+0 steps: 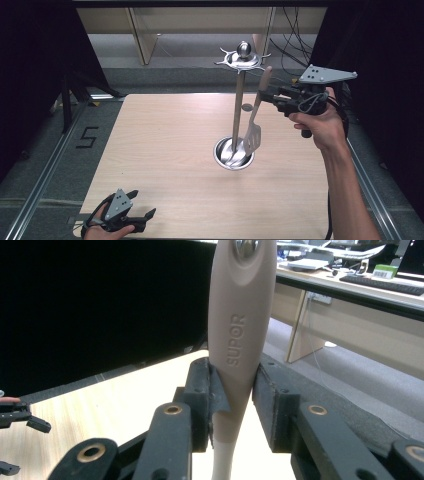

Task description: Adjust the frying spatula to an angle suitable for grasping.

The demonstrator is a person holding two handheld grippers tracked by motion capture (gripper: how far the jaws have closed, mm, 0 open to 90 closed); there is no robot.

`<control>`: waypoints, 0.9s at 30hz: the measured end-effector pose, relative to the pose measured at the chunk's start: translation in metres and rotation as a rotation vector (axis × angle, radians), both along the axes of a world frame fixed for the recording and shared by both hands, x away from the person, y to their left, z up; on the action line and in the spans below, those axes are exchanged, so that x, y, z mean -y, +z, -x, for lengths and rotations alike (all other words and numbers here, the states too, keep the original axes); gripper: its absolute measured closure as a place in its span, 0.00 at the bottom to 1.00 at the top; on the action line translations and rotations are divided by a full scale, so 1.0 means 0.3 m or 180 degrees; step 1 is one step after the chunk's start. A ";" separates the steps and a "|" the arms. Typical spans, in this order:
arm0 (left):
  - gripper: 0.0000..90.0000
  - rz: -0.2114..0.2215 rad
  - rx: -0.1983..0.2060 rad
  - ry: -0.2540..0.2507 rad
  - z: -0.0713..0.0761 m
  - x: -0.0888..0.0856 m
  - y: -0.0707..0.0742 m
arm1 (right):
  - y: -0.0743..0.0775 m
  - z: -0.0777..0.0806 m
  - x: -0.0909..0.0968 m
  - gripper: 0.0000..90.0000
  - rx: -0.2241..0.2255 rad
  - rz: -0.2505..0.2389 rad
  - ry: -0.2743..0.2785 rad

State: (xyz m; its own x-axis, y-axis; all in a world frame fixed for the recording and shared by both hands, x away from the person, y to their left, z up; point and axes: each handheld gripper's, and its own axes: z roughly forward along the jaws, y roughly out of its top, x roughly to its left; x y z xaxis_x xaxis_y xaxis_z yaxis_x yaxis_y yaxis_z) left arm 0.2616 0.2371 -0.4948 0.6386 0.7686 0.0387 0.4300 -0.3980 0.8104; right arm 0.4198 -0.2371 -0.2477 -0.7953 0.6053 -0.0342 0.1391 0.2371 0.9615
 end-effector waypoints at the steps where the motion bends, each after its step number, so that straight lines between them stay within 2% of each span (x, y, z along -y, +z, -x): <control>1: 0.18 0.0121 -0.0001 0.0020 0.003 0.008 -0.003 | -0.001 -0.005 -0.004 0.78 -0.0017 -0.0008 0.0028; 2: 0.18 0.0122 -0.0003 0.0020 0.003 0.008 -0.003 | -0.001 -0.005 -0.004 0.78 -0.0017 -0.0008 0.0028; 3: 0.18 -0.0005 -0.0001 -0.0006 0.000 0.000 0.000 | -0.002 -0.007 -0.006 0.78 -0.0028 0.0001 0.0000; 7: 0.18 0.0008 0.0016 0.0002 -0.001 0.000 -0.001 | -0.005 -0.015 -0.012 0.78 -0.0020 0.0021 0.0013; 8: 0.18 0.0000 -0.0001 -0.0005 0.000 -0.001 0.001 | -0.007 -0.015 -0.015 0.78 -0.0067 0.0005 0.0002; 10: 0.18 0.0004 0.0006 -0.0005 0.000 0.000 0.000 | -0.007 -0.022 -0.014 0.78 0.0004 0.0040 0.0025; 13: 0.18 0.0001 0.0006 -0.0004 0.000 0.000 0.001 | -0.010 -0.021 -0.019 0.78 -0.0068 0.0011 0.0013; 17: 0.18 0.0000 0.0001 -0.0005 0.000 0.000 0.000 | -0.012 -0.025 -0.019 0.78 -0.0031 0.0010 0.0011; 18: 0.18 -0.0001 0.0004 -0.0005 0.000 0.000 0.001 | -0.013 -0.023 -0.021 0.78 -0.0072 -0.0010 0.0006; 20: 0.18 0.0001 0.0006 -0.0004 0.000 0.000 0.001 | -0.013 -0.024 -0.022 0.78 -0.0059 -0.0003 0.0008; 22: 0.18 0.0058 0.0013 0.0010 0.002 0.003 -0.001 | -0.014 -0.025 -0.024 0.78 -0.0052 -0.0001 -0.0010; 23: 0.18 0.0002 0.0007 -0.0006 0.001 0.000 0.001 | -0.012 -0.026 -0.023 0.78 -0.0037 0.0025 0.0011; 24: 0.18 0.0002 0.0007 -0.0006 0.001 0.000 0.001 | -0.012 -0.026 -0.023 0.78 -0.0037 0.0025 0.0011; 25: 0.18 0.0118 0.0007 0.0021 0.003 0.008 -0.003 | -0.013 -0.024 -0.024 0.78 -0.0067 -0.0001 -0.0001; 26: 0.18 0.0110 0.0004 0.0014 0.003 0.008 -0.003 | -0.014 -0.027 -0.022 0.78 -0.0036 0.0005 0.0025; 27: 0.18 0.0110 0.0004 0.0014 0.003 0.008 -0.003 | -0.016 -0.026 -0.021 0.77 -0.0077 -0.0006 0.0044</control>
